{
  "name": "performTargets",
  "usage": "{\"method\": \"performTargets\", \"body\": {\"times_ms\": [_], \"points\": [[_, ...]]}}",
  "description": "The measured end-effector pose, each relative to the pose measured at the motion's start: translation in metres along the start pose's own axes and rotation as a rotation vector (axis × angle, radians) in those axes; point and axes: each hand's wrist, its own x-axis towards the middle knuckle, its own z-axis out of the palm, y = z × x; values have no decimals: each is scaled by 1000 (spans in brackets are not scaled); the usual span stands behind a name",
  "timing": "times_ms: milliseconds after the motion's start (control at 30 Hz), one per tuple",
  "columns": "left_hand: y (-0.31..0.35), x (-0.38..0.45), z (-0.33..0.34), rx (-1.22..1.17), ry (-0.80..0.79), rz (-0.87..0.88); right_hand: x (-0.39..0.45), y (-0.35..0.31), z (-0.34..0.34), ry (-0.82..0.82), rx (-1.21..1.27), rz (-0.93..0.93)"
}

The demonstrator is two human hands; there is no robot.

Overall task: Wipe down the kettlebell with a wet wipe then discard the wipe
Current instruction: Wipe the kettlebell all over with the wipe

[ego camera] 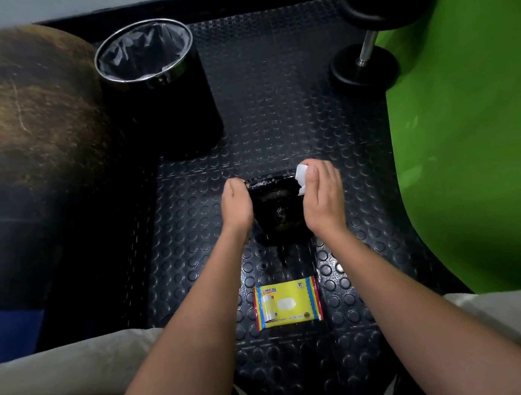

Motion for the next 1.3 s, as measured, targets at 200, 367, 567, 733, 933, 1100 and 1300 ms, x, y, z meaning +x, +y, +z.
{"method": "performTargets", "body": {"times_ms": [200,367,567,733,933,1100,1300], "points": [[-3,6,-2,-31,16,-28,4,-5,5,4,112,175],[-1,8,-1,-48,29,-48,10,-13,0,-42,248,396],[-2,10,-3,-37,38,-69,17,-19,-2,-79,481,738],[-2,11,-3,-47,39,-81,23,-17,-5,-157,638,939],[2,7,-5,-30,22,-79,40,-26,-18,-259,394,944],[2,4,-5,7,22,-32,46,-49,-14,-389,-376,213],[-1,0,-6,1,31,-12,34,-88,2,-513,-793,-239]]}}
